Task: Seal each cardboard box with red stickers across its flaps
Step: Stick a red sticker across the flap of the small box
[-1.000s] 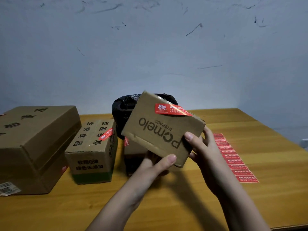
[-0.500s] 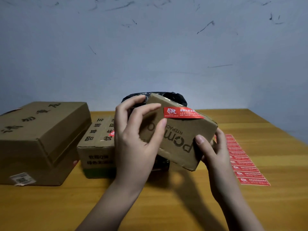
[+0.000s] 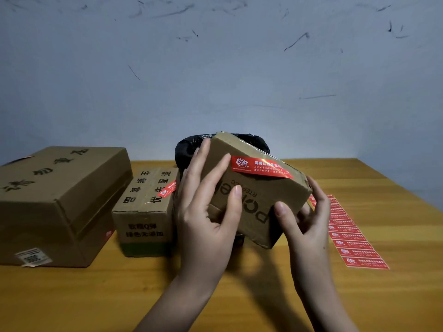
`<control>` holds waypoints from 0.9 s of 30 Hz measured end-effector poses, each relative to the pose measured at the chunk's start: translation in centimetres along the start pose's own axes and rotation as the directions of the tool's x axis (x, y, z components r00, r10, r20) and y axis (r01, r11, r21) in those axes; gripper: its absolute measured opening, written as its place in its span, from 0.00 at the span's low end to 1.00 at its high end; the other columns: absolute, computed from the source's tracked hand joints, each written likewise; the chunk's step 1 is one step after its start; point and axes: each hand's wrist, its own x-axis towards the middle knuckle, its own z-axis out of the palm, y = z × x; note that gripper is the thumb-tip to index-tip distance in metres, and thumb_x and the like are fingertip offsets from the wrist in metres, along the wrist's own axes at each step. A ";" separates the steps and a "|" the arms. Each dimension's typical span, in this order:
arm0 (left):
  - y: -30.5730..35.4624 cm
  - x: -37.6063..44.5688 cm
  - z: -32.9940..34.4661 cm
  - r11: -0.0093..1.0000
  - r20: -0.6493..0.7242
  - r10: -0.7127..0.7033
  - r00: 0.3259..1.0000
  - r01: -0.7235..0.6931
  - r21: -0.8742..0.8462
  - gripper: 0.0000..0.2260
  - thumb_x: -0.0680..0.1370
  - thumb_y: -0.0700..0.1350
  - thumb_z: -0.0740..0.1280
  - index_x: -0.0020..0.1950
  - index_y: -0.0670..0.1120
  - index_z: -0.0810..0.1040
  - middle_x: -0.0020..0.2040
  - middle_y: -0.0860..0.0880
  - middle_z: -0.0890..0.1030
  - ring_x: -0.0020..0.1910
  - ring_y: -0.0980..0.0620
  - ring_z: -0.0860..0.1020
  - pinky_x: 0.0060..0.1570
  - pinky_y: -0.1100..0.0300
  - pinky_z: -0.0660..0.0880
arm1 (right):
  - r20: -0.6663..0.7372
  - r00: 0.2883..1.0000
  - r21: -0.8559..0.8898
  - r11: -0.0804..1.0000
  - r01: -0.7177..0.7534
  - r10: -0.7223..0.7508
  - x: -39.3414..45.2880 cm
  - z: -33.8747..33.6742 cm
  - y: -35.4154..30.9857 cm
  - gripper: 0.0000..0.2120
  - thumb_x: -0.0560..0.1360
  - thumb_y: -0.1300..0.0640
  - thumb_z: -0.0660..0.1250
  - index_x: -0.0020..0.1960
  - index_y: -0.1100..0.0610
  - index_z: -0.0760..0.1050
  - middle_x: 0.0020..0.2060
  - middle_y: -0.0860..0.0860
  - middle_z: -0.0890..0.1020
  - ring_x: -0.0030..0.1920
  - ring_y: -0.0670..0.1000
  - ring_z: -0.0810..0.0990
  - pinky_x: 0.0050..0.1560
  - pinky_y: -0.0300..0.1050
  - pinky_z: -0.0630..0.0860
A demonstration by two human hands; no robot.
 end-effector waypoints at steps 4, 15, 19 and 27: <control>0.3 0.1 -0.1 0.996 0.006 -0.057 0.998 0.057 -0.074 0.16 0.79 0.46 0.61 0.66 0.48 0.76 0.73 0.54 0.67 0.74 0.57 0.63 0.69 0.54 0.67 | 0.001 1.000 -0.028 1.000 0.012 -0.012 0.0 0.0 -0.1 0.40 0.61 0.44 0.73 0.70 0.43 0.62 0.56 0.49 0.82 0.56 0.44 0.81 0.52 0.36 0.78; 0.7 0.9 -0.2 0.926 -0.024 -0.275 0.961 0.258 -0.276 0.08 0.78 0.41 0.66 0.54 0.51 0.82 0.66 0.60 0.73 0.66 0.65 0.69 0.54 0.72 0.73 | 0.033 0.999 -0.083 0.996 0.027 -0.024 0.3 -0.2 0.2 0.40 0.61 0.44 0.73 0.70 0.43 0.61 0.61 0.50 0.80 0.59 0.45 0.80 0.63 0.41 0.74; 0.5 1.1 -0.1 0.928 -0.037 -0.299 0.953 0.282 -0.244 0.07 0.77 0.41 0.67 0.50 0.52 0.82 0.64 0.60 0.73 0.63 0.67 0.71 0.53 0.69 0.75 | 0.037 0.999 -0.080 0.996 0.025 -0.022 0.4 -0.3 0.4 0.41 0.61 0.44 0.74 0.70 0.43 0.61 0.62 0.49 0.79 0.61 0.44 0.79 0.64 0.42 0.73; -0.5 1.4 0.0 0.966 -0.090 -0.209 0.974 0.191 -0.172 0.08 0.75 0.43 0.68 0.53 0.52 0.78 0.62 0.54 0.75 0.64 0.57 0.73 0.59 0.61 0.73 | 0.042 0.999 -0.083 0.996 0.032 -0.028 0.3 -0.4 0.6 0.41 0.61 0.44 0.74 0.71 0.43 0.61 0.62 0.49 0.79 0.61 0.45 0.78 0.64 0.48 0.74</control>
